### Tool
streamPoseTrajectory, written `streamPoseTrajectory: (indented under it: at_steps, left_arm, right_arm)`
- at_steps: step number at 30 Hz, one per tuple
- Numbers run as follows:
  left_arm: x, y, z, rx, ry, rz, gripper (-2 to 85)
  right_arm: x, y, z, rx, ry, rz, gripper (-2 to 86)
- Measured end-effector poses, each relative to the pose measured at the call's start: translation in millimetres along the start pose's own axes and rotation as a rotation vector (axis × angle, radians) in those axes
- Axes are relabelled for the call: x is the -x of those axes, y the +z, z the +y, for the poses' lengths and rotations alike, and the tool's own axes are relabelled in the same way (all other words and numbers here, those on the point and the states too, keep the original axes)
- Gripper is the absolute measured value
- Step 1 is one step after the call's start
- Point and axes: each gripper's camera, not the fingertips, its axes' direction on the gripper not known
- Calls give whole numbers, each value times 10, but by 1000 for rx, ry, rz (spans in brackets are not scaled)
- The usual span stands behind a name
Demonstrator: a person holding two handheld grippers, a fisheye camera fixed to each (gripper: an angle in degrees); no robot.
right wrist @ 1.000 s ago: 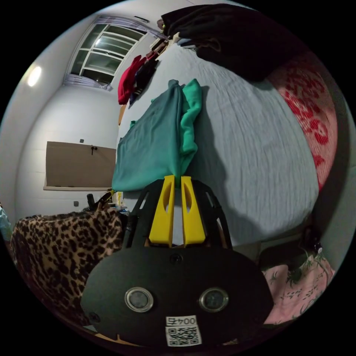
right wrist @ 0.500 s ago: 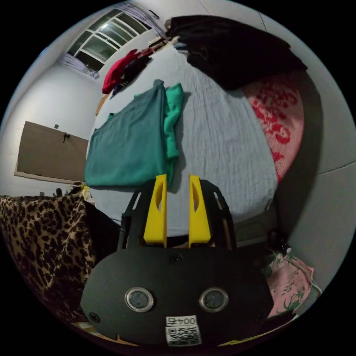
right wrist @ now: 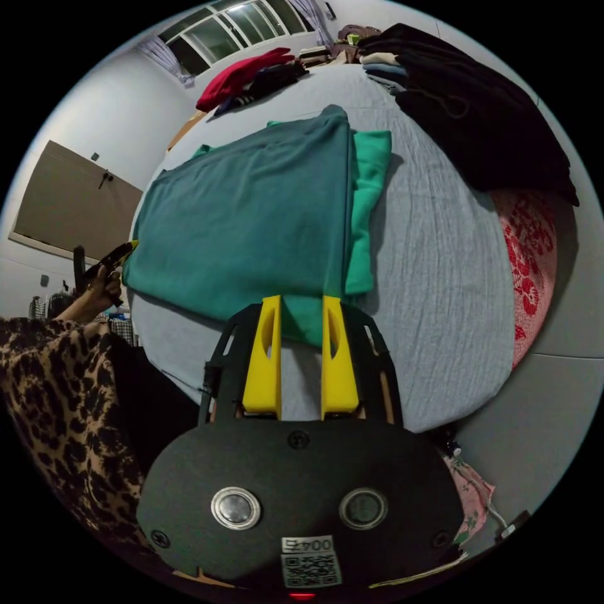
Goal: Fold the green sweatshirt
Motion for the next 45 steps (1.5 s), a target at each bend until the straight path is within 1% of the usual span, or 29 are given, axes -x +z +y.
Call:
streamPoseTrajectory:
  at_steps: [3,4,6,9,14,18,22,26,28,30,32,34,35,36,42,45]
  left_arm:
    - [39,-55,-93,35,-41,96,61]
    - [7,-84,-120,27,-32,90,65]
    - [-132,-198,-285,-43,20,38,79]
    - [-225,-163,-671,-81,56,14,90]
    - [-390,143,-1292,-53,138,-103,91]
    - [-454,454,-1608,17,172,-129,91]
    - [-497,636,-1742,49,185,-140,87]
    - [-595,766,-1791,60,240,-199,57]
    - [-630,757,-1785,41,255,-219,41]
    - [-682,657,-1781,-34,241,-232,28]
    - [-705,652,-1809,-51,234,-245,21]
    - [-680,743,-1855,-22,229,-266,18]
    - [-626,849,-1887,25,208,-274,16]
    - [-564,947,-1906,62,185,-270,15]
    - [-415,950,-2002,73,117,-154,17]
    - [-483,732,-1928,21,137,-153,20]
  right_arm:
    - [140,56,-116,46,-17,54,101]
    - [159,64,-132,50,-17,58,101]
    - [198,86,-171,46,-4,46,101]
    - [227,114,-245,56,12,42,98]
    - [290,157,-410,102,34,38,93]
    - [354,185,-510,115,51,51,89]
    - [393,201,-591,124,58,61,84]
    - [415,208,-671,126,74,65,86]
    - [419,208,-701,126,79,67,90]
    - [420,204,-740,128,82,69,92]
    - [417,200,-771,132,86,70,93]
    - [414,195,-803,136,88,73,92]
    - [413,192,-824,141,87,78,90]
    - [412,187,-844,145,85,82,88]
    - [362,141,-880,130,84,89,77]
    - [324,105,-858,102,79,89,78]
